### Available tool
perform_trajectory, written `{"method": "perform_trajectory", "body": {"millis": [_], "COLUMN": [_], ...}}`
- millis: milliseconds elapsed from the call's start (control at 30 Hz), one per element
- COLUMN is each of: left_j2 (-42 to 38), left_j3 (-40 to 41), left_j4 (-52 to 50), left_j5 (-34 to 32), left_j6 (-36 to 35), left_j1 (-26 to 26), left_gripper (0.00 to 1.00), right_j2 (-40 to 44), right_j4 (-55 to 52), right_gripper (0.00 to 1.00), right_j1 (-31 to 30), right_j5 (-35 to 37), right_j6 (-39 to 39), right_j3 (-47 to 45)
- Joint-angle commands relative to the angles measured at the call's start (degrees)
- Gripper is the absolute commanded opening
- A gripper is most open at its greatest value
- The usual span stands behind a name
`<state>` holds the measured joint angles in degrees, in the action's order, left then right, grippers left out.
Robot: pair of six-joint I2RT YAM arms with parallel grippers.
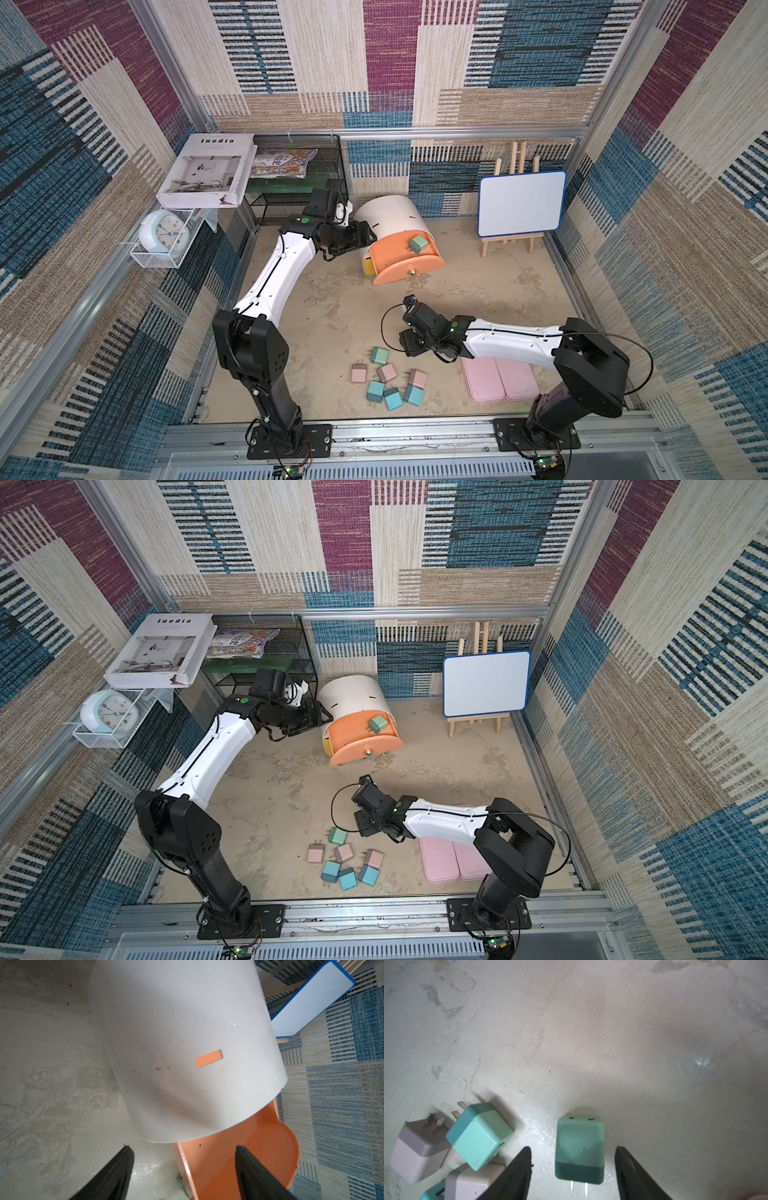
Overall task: Place the plugs into the drawer by color
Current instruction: Pick up the plug from the center of the board.
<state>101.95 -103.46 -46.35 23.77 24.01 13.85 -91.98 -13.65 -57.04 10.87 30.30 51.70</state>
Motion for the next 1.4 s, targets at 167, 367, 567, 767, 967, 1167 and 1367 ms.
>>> {"method": "perform_trajectory", "body": {"millis": [167,367,567,767,967,1167,1367], "left_j2": [-0.35,-0.26,-0.09,0.09,-0.09,0.18,0.59], "left_j3": [0.19,0.28,0.28,0.10,0.12,-0.12,-2.07], "left_j4": [0.99,0.95,1.05,1.01,1.00,1.02,0.96], "left_j5": [0.43,0.39,0.33,0.33,0.20,0.21,-0.06], "left_j6": [0.07,0.07,0.07,0.07,0.07,0.12,0.81], "left_j1": [0.04,0.13,0.22,0.29,0.26,0.24,0.22], "left_gripper": [0.81,0.81,0.81,0.81,0.81,0.81,0.81], "right_j2": [-0.83,-3.73,-4.98,-4.52,-3.54,-0.12,10.29], "right_j4": [-0.95,-0.59,-0.72,-1.14,-1.94,-5.70,-13.95], "right_gripper": [0.69,0.66,0.62,0.51,0.40,0.35,0.32], "right_j1": [-0.89,-0.91,-0.84,-0.87,-1.00,-1.38,-2.76], "right_j5": [0.32,1.81,2.71,2.98,3.23,3.92,4.07], "right_j6": [-1.76,-2.88,-2.98,-2.93,-2.16,0.08,3.29], "right_j3": [-1.28,0.33,1.38,1.48,1.25,1.64,3.56]}}
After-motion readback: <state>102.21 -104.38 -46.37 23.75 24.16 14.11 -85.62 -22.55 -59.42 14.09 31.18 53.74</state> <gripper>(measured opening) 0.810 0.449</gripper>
